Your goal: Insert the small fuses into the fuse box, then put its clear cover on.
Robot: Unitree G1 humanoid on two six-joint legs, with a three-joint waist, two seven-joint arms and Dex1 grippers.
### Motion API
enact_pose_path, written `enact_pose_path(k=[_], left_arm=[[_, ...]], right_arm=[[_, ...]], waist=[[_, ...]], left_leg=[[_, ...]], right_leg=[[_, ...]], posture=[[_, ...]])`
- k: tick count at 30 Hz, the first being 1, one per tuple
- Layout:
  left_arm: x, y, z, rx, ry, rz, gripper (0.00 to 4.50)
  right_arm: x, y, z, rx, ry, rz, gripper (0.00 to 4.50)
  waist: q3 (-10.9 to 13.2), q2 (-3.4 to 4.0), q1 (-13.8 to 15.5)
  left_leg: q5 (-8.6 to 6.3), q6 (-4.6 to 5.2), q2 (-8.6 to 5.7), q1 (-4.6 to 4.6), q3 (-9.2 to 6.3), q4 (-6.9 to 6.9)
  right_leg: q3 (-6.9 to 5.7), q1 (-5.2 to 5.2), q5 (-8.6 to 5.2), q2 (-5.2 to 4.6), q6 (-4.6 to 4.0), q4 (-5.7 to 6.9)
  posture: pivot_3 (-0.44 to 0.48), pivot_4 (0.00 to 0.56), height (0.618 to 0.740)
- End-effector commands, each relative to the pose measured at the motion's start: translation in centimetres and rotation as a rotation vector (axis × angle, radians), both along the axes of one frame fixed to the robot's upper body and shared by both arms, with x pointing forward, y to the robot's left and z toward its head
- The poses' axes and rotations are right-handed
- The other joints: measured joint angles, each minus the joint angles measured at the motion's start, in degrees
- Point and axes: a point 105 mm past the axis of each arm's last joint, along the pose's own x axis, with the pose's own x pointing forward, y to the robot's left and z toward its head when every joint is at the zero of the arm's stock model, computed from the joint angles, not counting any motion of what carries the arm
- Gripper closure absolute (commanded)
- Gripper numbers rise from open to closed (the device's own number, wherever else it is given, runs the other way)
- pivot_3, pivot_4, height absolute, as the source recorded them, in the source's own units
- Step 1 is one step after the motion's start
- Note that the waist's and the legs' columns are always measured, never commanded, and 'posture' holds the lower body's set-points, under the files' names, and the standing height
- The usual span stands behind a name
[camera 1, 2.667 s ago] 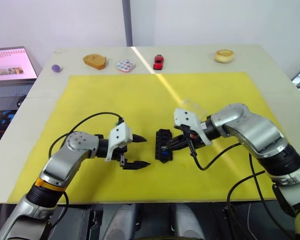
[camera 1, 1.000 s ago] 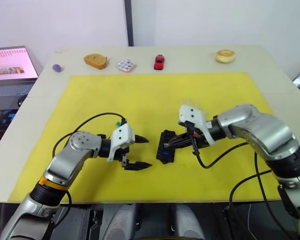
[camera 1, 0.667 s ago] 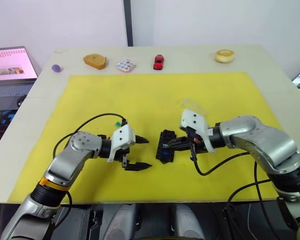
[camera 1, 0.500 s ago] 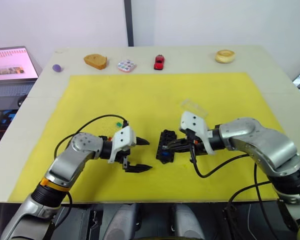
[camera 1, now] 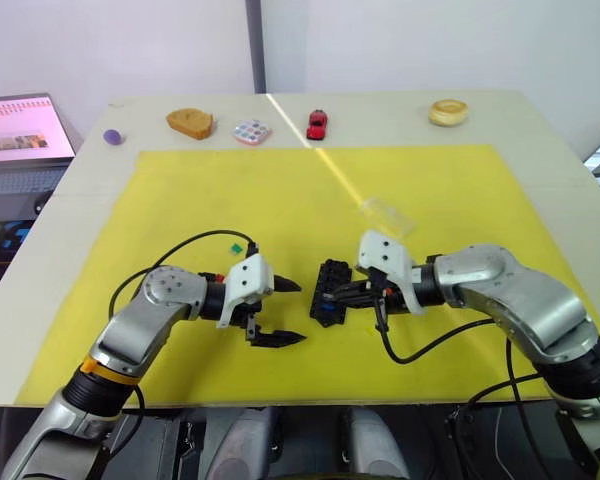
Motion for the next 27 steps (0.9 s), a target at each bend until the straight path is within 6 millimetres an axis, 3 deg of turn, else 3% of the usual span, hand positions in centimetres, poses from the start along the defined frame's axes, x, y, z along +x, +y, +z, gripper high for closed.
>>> enact_pose_path(k=[1,9,15,18,27], left_arm=[[-0.1,0.1,0.9,-0.019,-0.033,-0.008,0.00],[-0.1,0.1,1.0,-0.019,-0.033,-0.007,0.00],[-0.1,0.1,1.0,-0.019,-0.037,-0.007,0.00],[-0.1,0.0,0.9,-0.020,-0.039,-0.009,0.00],[0.0,-0.1,0.9,-0.023,-0.041,-0.009,0.00]], right_arm=[[0.0,-0.4,-1.5,-0.084,-0.057,0.006,4.47],[0.3,-0.4,-1.6,-0.103,-0.114,0.022,4.47],[-0.2,0.4,2.2,0.043,-0.103,0.050,4.47],[-0.3,0.6,3.0,0.073,-0.104,0.053,4.47],[-0.5,0.0,2.1,0.040,-0.062,0.046,4.47]], waist=[[0.00,0.00,0.00],[-0.04,-0.03,0.00],[-0.04,-0.03,0.01],[-0.03,-0.02,0.01],[-0.03,-0.03,0.03]], left_leg=[[0.00,0.00,0.00,0.01,0.00,0.00],[0.00,0.00,0.01,0.08,-0.01,0.00],[0.00,0.00,0.01,0.04,-0.01,0.01],[0.00,0.00,0.00,0.00,-0.01,0.01],[0.00,0.00,0.00,0.00,-0.01,0.00]], right_leg=[[0.00,-0.01,0.00,0.00,0.00,0.00],[-0.01,0.03,0.00,0.01,0.00,0.00],[-0.01,0.05,0.00,0.01,0.00,0.00],[0.00,0.04,0.00,0.01,0.00,0.00],[-0.01,0.02,0.00,0.00,0.00,-0.01]], posture=[[0.000,0.150,0.740],[0.000,0.150,0.740],[0.000,0.150,0.740],[0.000,0.150,0.740],[0.000,0.150,0.740]])
